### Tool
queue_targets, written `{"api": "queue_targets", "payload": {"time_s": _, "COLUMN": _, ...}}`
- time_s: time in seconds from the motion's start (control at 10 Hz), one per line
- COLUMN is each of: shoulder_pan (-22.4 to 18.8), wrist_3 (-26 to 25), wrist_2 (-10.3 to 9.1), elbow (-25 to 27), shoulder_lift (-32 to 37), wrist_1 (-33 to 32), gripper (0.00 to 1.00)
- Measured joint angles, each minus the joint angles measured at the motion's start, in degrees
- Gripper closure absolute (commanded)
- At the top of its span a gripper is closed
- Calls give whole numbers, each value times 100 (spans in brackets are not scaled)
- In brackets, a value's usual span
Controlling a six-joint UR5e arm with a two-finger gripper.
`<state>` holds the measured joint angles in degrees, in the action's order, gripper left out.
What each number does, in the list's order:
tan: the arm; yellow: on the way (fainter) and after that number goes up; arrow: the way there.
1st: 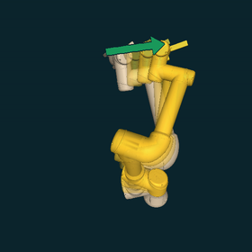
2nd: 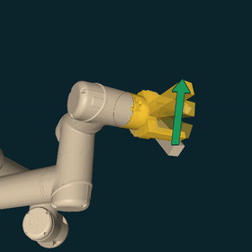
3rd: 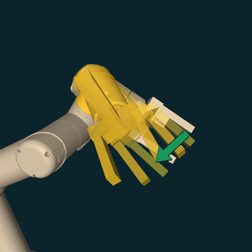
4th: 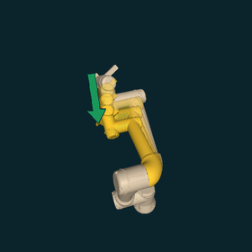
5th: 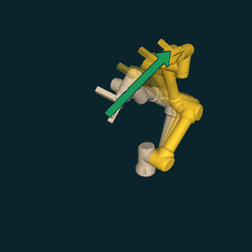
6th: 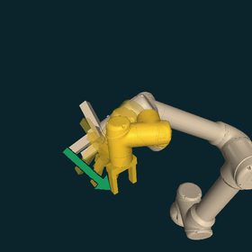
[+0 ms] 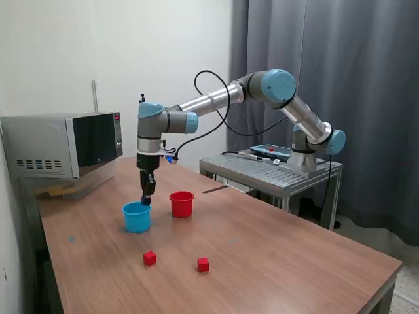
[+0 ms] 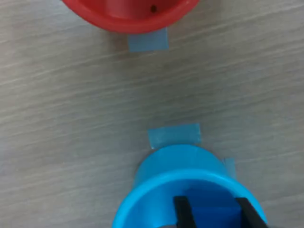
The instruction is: Place red objects in the red bin, and blue objects in the blue bin.
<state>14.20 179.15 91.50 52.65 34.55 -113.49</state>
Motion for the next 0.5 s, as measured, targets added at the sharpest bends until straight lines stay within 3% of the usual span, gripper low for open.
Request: {"api": "queue_targets", "payload": {"time_s": 0.5, "shoulder_pan": 7, "wrist_3": 264, "wrist_2": -8, "elbow": -90, "shoulder_lift": -37, "wrist_1": -64, "gripper": 100}}
